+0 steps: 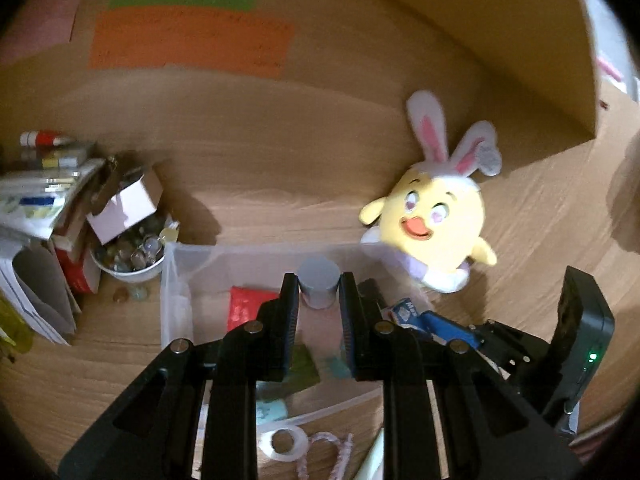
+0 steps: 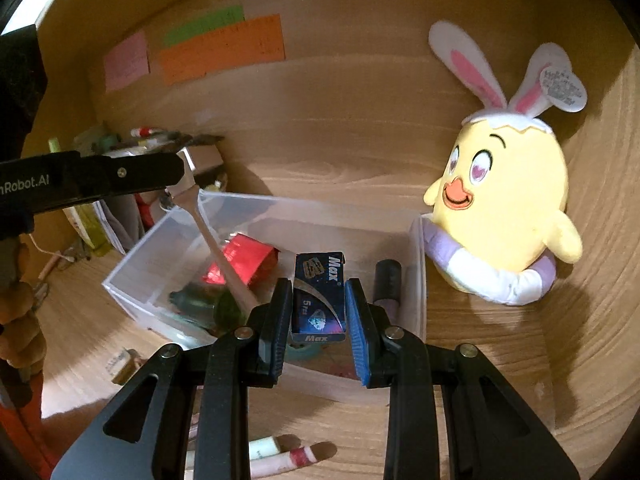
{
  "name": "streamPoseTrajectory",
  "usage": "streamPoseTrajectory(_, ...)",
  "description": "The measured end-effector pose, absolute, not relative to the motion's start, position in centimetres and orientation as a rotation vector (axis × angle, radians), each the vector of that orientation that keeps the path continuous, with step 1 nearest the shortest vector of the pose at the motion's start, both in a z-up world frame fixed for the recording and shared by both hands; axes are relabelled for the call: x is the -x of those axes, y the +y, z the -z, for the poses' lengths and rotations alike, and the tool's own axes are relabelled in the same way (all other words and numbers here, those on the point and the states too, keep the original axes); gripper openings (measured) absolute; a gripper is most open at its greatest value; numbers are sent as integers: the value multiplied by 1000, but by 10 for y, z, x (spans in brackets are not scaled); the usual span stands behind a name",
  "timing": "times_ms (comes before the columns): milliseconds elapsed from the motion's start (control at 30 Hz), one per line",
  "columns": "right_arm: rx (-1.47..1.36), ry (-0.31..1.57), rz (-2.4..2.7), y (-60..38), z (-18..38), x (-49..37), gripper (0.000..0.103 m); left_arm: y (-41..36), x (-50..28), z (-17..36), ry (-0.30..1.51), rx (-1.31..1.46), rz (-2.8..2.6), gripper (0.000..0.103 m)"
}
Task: Organize objects
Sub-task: 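Carry the pink-white tube and Max box into the clear box and release both, then withdraw both tools from the box toward the remaining items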
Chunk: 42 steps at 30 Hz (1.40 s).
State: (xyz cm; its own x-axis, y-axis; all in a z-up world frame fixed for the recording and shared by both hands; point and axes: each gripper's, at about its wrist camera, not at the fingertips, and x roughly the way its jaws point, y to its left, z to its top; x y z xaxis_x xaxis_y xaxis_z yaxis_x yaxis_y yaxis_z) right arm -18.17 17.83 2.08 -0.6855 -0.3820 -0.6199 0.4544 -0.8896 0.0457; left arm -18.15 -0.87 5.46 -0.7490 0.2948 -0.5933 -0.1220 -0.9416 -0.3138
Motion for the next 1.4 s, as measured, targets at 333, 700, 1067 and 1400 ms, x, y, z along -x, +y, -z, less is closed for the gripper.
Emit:
streamPoseTrajectory(333, -972, 199, 2522, 167, -2, 199, 25, -24, 198, -19, -340, 1158, -2720, 20)
streamPoseTrajectory(700, -1006, 227, 2521, 163, 8, 205, 25, -23, 193, -9, -280, 1182, -2729, 34)
streamPoseTrajectory(1067, -995, 240, 2521, 159, 2, 200, 36, -17, 168, -28, -176, 1101, -2806, 70)
streamPoseTrajectory(1400, -918, 231, 2545, 166, -19, 176, 66, -23, 140, -32, -135, 1097, -2851, 86)
